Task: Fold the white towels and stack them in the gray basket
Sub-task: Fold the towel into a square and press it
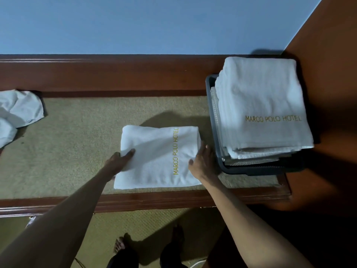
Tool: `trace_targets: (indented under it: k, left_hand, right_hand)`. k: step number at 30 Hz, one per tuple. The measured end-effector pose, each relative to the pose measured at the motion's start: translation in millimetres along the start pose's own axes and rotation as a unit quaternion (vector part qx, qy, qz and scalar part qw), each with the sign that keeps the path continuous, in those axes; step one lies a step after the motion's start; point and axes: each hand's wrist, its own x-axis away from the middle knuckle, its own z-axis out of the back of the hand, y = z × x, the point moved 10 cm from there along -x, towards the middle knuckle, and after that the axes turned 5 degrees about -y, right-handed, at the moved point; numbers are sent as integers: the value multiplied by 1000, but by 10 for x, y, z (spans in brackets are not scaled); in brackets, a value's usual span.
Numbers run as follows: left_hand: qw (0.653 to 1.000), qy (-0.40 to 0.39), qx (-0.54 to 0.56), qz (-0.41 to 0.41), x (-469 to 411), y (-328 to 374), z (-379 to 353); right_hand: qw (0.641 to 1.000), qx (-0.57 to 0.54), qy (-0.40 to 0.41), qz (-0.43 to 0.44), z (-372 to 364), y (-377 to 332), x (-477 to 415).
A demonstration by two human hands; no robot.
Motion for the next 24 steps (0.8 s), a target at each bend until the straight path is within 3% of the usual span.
trace_targets:
  k: [6,11,16,20,24]
  left_hand:
    - [980,-121,160,11,205,-204,-118]
    - [943,-278,184,16,316,-290,-355]
    - [929,-339,133,-61,233,-70,-271]
    - [916,-393,47,-66,135,18,-73]
    - [918,-388,-36,-68,-292,81,381]
  right_hand:
    - [987,57,21,150,-46,-841,-89]
    - [979,51,-10,196,-246,-1408,-199]
    - [973,63,-30,219,-438,-1937,-316]
    - [976,54,-39,207,-498,-2169,-528]
    - [979,45,-30,196,-481,-2373,-772]
